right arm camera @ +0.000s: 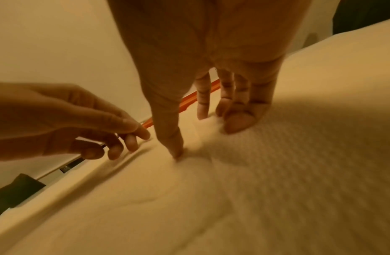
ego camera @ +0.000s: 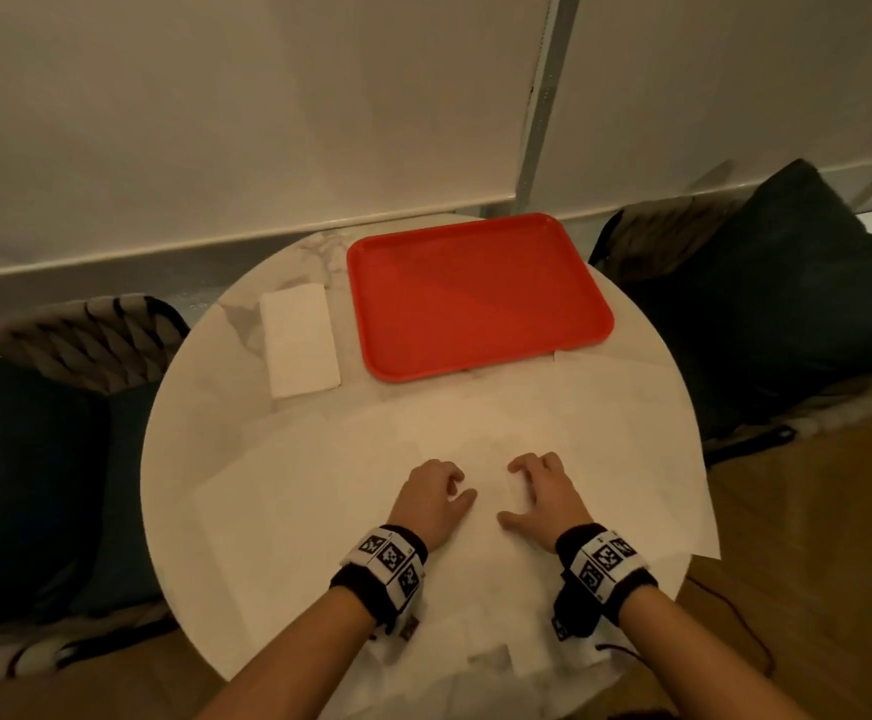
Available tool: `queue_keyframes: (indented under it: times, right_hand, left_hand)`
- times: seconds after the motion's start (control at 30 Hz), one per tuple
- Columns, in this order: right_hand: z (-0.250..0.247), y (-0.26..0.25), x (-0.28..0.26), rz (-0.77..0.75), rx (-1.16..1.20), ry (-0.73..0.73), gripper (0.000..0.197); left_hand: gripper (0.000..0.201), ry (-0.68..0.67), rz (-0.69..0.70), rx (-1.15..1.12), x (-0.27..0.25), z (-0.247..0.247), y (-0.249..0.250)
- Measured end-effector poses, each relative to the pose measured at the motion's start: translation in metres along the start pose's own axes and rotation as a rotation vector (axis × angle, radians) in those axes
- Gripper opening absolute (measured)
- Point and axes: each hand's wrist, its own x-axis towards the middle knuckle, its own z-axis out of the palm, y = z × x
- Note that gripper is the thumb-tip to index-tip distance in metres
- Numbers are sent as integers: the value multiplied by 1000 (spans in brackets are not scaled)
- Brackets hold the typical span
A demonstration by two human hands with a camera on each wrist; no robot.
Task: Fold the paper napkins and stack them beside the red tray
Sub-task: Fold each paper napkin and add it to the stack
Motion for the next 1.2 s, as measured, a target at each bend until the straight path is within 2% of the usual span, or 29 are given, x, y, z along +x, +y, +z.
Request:
queue_keyframes:
  times: [0.13,0.27,0.37,0.43,0.5,0.6,0.67,0.77,0.87,1.0,1.1,1.2]
  right_hand:
    - [5,13,-2,-69,82,62,53]
    - [6,24,-3,-113,178,190,21]
    - [0,28,-4,-136,290,287,24]
    - [-7,24,-11,-206,376,332,24]
    - [-12,17,-21,-249,455,336,20]
    - [-24,13,-37,-236,645,227,13]
    - [-37,19,-41,-184,741,213,21]
    - [-60,40,-32,-109,646,337,52]
    - [-81,42,-24,-97,790,261,69]
    - [-86,12,-25,-109,982,-22,70]
    - [-71,-12,-23,-65,1033,-121,56]
    - [-54,-34,-16,-36,1022,-60,29]
  left_hand:
    - [24,-9,-131,-207,6,18,20]
    - [27,25,-229,-328,18,31,33]
    - [38,20,-234,-417,17,35,51]
    - [46,19,-228,-457,12,37,62]
    - [47,21,-230,-499,7,41,68]
    - [39,85,-204,-550,3,44,69]
    - [32,134,-168,-498,-2,39,68]
    - [21,150,-48,-478,-14,20,64]
    - [29,134,10,-635,-29,-6,56]
    - [17,244,-15,-816,-48,-42,43]
    - [18,342,-83,-806,-58,-62,24]
    - [31,447,-134,-750,-69,-75,2]
